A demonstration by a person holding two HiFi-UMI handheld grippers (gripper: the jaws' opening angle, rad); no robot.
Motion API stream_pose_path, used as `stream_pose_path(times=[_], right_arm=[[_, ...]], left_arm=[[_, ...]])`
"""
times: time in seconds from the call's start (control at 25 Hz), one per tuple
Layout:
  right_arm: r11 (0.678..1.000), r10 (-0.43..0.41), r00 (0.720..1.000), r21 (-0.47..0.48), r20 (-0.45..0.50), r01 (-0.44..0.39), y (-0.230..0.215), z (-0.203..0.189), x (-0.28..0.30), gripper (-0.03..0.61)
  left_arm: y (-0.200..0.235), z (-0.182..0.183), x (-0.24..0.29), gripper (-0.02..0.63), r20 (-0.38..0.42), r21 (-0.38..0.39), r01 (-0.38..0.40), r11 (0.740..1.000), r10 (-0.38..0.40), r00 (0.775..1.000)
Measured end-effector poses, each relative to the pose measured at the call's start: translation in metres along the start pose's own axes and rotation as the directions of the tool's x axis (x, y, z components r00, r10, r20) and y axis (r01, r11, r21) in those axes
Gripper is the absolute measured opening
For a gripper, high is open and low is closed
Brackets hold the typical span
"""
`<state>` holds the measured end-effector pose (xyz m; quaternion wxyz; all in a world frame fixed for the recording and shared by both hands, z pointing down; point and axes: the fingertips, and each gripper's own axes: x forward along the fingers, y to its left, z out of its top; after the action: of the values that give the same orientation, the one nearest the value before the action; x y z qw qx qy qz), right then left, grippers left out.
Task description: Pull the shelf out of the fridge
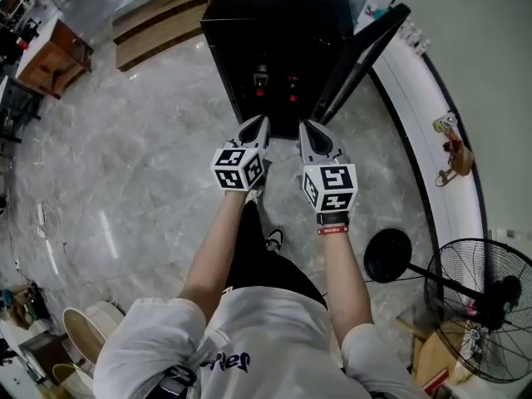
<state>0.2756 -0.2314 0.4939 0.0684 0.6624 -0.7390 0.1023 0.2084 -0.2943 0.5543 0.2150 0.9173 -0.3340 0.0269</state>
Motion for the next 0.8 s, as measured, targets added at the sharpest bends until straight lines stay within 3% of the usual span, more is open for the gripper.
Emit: stream_pose_path(times=[0.16,0.36,0.6,0.8], right_arm=[[0.999,-0.027,0.999,0.033,-0.032,0.028,-0.016,-0.045,0.033,0.015],[0.997,-0.054,0.996,0.042,-0.065,0.057,-0.036,-0.088,0.068,0.015],[0.997,-0.073,0.994,0.012,-0.084,0.074,-0.047,-0.113,0.111,0.015],[0.998,-0.068,0.993,0.006,-0.094,0.069,-0.051,-0.118,0.143,0.015]], left_arm=[[0.036,-0.031,0.039,0.017,0.009,-0.149,0.012,0.989,-0.01,1.0],[0.075,-0.071,0.08,0.018,0.009,-0.326,0.03,0.945,-0.028,1.0],[0.11,-0.099,0.122,0.049,0.042,-0.482,0.063,0.874,-0.048,0.998],[0.135,-0.095,0.162,0.098,0.11,-0.593,0.108,0.798,-0.052,0.993]])
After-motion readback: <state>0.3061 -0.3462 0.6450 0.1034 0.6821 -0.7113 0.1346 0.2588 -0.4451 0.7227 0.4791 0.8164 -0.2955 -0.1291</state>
